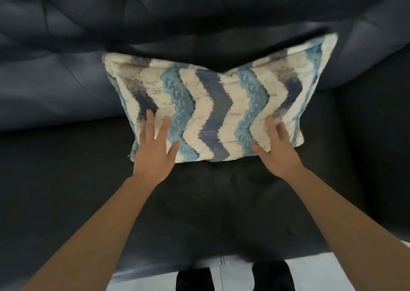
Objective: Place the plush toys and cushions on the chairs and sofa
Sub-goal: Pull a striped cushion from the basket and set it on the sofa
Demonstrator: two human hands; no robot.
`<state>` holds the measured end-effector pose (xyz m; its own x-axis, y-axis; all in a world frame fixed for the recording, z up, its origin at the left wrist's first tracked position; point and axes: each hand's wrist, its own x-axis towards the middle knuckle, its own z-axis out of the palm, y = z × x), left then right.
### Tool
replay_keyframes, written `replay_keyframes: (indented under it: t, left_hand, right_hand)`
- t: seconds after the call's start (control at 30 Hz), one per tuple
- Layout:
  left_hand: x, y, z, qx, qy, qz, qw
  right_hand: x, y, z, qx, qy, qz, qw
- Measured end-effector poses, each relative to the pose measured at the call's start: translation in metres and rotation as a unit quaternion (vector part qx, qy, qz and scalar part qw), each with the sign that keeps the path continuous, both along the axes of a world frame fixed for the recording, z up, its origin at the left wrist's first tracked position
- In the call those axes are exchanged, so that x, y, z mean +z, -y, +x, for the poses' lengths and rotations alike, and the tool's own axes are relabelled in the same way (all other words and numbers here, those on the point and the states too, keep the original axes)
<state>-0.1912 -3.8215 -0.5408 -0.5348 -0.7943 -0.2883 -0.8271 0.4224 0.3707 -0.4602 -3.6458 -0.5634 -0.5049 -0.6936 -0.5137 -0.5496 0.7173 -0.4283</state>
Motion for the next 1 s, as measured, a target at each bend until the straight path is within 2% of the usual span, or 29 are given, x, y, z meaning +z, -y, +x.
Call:
replay_keyframes:
  t: [0.13, 0.23, 0.3, 0.37, 0.43, 0.53, 0.6, 0.67, 0.73, 0.77, 0.83, 0.9, 0.93, 1.0]
  left_hand:
    - [-0.025, -0.007, -0.009, 0.001, -0.026, -0.018, 1.0]
    - [-0.037, -0.007, -0.022, 0.066, -0.048, -0.03, 0.996]
    - [-0.04, -0.003, -0.027, 0.108, -0.079, -0.069, 0.989]
    - [-0.042, 0.005, -0.03, 0.101, -0.077, -0.089, 0.988]
    - [-0.042, 0.011, -0.031, 0.088, -0.067, -0.093, 0.989]
    - [-0.025, -0.002, -0.027, 0.09, -0.153, -0.122, 0.977]
    - [-0.008, -0.027, -0.02, 0.114, -0.237, -0.157, 0.952]
    - [0.003, -0.048, -0.017, 0.126, -0.284, -0.186, 0.932]
    - [-0.005, -0.048, -0.021, 0.107, -0.255, -0.19, 0.942]
    - [-0.015, -0.042, -0.024, 0.089, -0.203, -0.171, 0.96]
    - [-0.033, -0.021, -0.033, 0.055, -0.068, -0.088, 0.992]
    - [-0.033, 0.004, -0.041, 0.063, -0.006, 0.003, 0.998]
    - [-0.028, 0.014, -0.043, 0.067, 0.011, 0.005, 0.998]
    - [-0.008, 0.027, -0.047, 0.049, 0.011, -0.113, 0.992]
  right_hand:
    - [-0.039, -0.001, 0.006, -0.002, -0.011, -0.025, 1.0]
    - [-0.058, 0.008, 0.009, -0.043, -0.044, -0.044, 0.997]
    - [-0.062, 0.007, 0.004, -0.081, -0.089, -0.077, 0.99]
    - [-0.061, 0.008, -0.006, -0.092, -0.131, -0.105, 0.981]
    - [-0.055, 0.01, -0.011, -0.094, -0.12, -0.1, 0.983]
    - [-0.035, 0.006, -0.002, -0.13, -0.104, -0.17, 0.971]
    - [-0.025, -0.01, 0.013, -0.162, -0.128, -0.248, 0.947]
    - [-0.023, -0.024, 0.025, -0.186, -0.142, -0.277, 0.932]
    - [-0.029, -0.02, 0.021, -0.169, -0.143, -0.26, 0.94]
    - [-0.034, -0.013, 0.015, -0.147, -0.134, -0.237, 0.951]
    - [-0.045, 0.003, 0.002, -0.115, -0.078, -0.183, 0.973]
    - [-0.045, 0.016, -0.002, -0.143, -0.047, -0.147, 0.978]
    - [-0.041, 0.018, -0.003, -0.164, -0.061, -0.148, 0.973]
    - [-0.026, 0.019, -0.002, -0.187, -0.14, -0.227, 0.945]
